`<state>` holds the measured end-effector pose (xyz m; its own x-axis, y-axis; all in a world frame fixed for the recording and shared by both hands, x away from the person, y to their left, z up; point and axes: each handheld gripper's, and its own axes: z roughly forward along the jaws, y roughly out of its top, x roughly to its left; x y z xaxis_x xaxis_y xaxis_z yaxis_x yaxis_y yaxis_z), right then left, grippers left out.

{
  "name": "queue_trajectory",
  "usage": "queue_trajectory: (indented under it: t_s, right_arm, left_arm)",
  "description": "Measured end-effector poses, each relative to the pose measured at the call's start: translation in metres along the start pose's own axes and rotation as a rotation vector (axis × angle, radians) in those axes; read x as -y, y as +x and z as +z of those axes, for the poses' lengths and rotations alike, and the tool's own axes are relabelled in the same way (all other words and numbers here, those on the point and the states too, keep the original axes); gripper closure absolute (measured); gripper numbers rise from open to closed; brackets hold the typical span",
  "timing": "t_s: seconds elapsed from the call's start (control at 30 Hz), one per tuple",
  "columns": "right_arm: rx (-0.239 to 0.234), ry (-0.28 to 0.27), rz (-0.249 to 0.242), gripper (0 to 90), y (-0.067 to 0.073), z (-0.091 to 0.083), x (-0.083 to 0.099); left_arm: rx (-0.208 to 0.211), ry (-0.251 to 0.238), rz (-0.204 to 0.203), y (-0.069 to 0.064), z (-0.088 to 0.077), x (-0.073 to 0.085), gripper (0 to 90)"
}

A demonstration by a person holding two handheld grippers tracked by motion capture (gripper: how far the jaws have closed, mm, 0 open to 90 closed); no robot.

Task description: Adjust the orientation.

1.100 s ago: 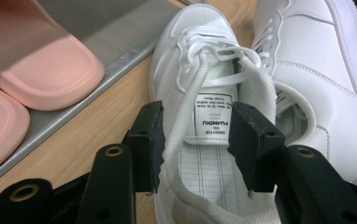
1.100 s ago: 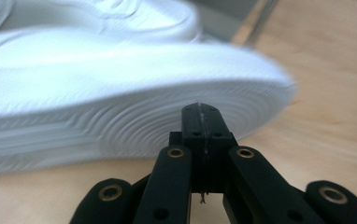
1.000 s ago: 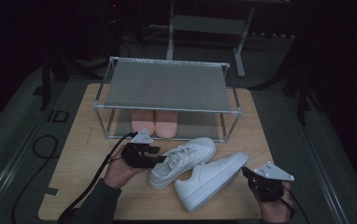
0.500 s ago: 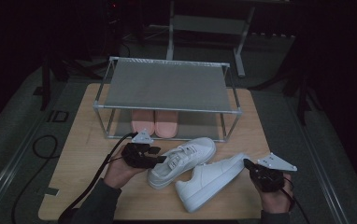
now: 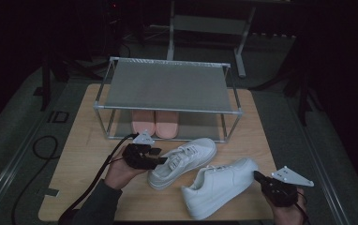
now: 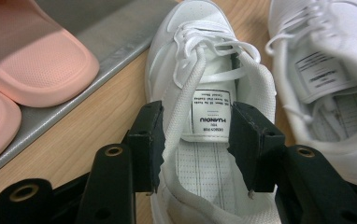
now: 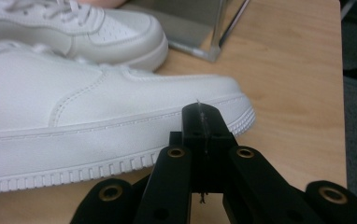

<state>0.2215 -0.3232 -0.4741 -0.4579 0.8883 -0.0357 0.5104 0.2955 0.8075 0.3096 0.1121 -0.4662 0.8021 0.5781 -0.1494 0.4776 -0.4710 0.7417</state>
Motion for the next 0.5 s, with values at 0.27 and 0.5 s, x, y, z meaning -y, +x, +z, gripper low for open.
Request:
queue_trajectory:
  t_s: [0.27, 0.5]
  right_arm:
    - [0.002, 0.001, 0.055, 90.0, -0.007, -0.006, 0.024]
    - [-0.031, 0.04, 0.044, 90.0, -0.003, 0.027, 0.023]
  left_arm:
    - [0.006, 0.006, -0.001, 0.0, 0.004, 0.0, 55.1]
    - [0.002, 0.008, 0.0, 0.001, 0.003, 0.0, 55.1]
